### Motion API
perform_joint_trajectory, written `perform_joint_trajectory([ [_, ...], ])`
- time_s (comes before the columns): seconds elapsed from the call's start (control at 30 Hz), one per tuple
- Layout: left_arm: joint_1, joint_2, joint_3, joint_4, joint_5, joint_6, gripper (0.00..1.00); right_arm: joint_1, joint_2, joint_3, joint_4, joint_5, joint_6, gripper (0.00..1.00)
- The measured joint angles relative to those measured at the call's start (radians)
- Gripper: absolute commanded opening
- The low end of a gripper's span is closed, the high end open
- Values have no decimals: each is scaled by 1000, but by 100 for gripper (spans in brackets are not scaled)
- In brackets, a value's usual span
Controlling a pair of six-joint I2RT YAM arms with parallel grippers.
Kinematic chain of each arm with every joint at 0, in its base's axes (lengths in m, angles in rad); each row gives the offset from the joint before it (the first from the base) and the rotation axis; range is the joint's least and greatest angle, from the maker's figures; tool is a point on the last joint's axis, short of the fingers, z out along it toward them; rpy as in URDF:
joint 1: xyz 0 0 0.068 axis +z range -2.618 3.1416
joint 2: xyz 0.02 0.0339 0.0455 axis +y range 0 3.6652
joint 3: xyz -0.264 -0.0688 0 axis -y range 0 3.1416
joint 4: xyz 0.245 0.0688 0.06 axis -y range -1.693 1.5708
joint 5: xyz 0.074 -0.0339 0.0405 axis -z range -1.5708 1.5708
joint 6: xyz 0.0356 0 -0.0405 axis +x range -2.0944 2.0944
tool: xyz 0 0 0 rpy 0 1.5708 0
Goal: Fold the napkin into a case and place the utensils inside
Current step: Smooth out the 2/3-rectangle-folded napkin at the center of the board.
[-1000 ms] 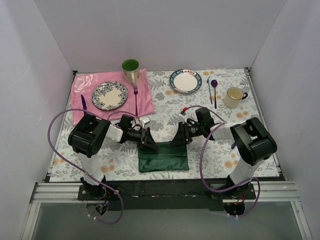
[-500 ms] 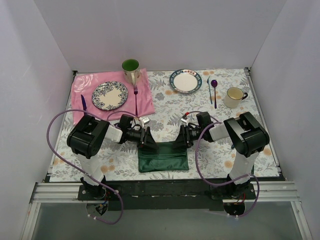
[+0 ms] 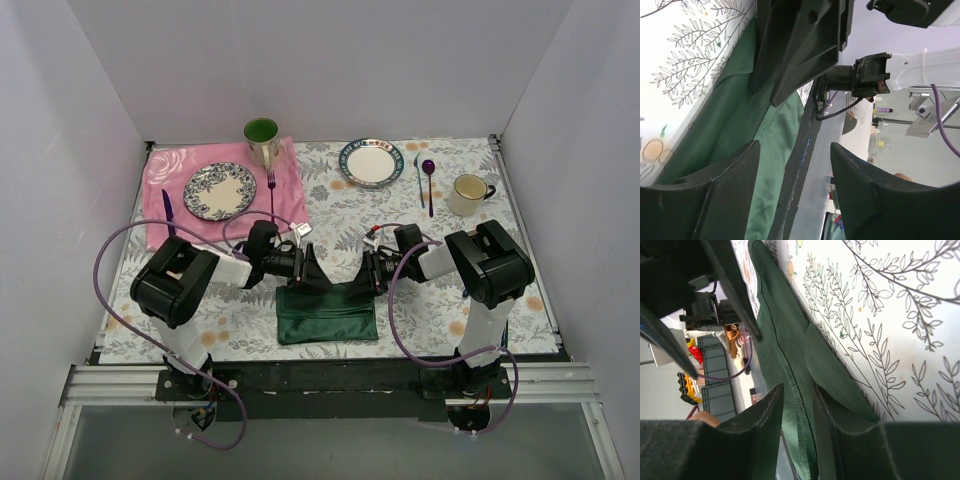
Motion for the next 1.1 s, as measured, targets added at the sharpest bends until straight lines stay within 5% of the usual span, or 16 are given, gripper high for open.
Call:
perform_joint_trajectory([
  [0.33,47,158,-3,75,24,-85,59,-13,21,11,-13,-23,1,38],
  [0.8,187,7,-111,-111,61,25,60,-25,30,32,-66,-32,-35,37],
  [1.1,195,-59,-43,-204,19,138,54,-28,47,58,-82,-38,-45,37],
])
